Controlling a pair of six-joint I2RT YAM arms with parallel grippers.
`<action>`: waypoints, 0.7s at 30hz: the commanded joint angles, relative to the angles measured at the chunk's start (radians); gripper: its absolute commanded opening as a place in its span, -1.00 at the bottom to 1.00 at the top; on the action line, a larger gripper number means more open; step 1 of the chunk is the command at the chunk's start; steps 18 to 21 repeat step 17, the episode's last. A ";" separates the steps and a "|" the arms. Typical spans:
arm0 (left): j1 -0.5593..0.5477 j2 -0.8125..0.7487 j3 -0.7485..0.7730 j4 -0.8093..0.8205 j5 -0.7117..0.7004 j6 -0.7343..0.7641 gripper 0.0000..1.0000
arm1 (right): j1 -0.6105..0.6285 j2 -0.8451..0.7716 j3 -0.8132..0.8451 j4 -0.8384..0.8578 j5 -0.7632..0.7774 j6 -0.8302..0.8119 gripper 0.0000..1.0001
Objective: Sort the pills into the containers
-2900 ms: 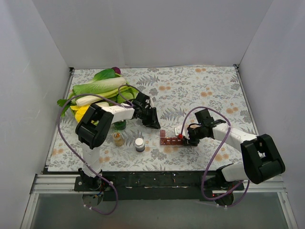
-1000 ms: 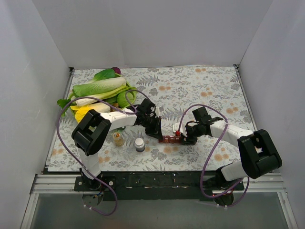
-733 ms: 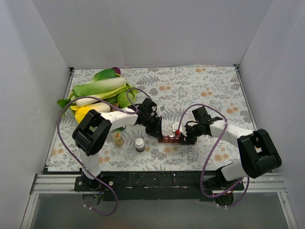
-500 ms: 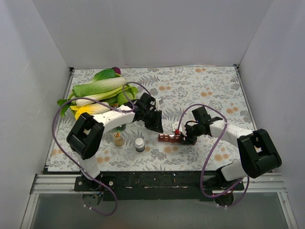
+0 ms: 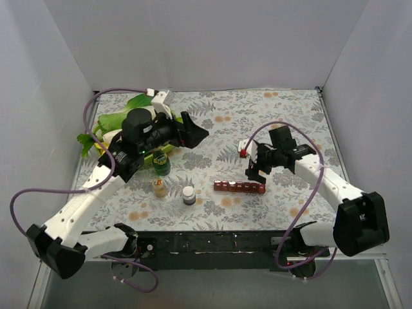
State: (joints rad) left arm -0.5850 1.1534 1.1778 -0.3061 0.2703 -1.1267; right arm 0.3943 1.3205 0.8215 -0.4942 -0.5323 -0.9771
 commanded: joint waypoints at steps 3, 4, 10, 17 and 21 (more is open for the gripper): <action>0.013 -0.156 0.019 -0.039 -0.106 0.099 0.97 | -0.110 -0.211 0.252 0.057 0.220 0.502 0.96; 0.013 -0.165 0.028 -0.083 -0.126 0.107 0.96 | -0.121 -0.239 0.278 0.081 0.260 0.555 0.97; 0.011 -0.245 0.075 -0.171 -0.180 0.146 0.96 | -0.152 -0.340 0.391 0.103 0.483 0.845 0.96; 0.011 -0.259 0.129 -0.229 -0.200 0.160 0.96 | -0.195 -0.354 0.465 0.111 0.482 0.848 0.96; 0.011 -0.259 0.129 -0.229 -0.200 0.160 0.96 | -0.195 -0.354 0.465 0.111 0.482 0.848 0.96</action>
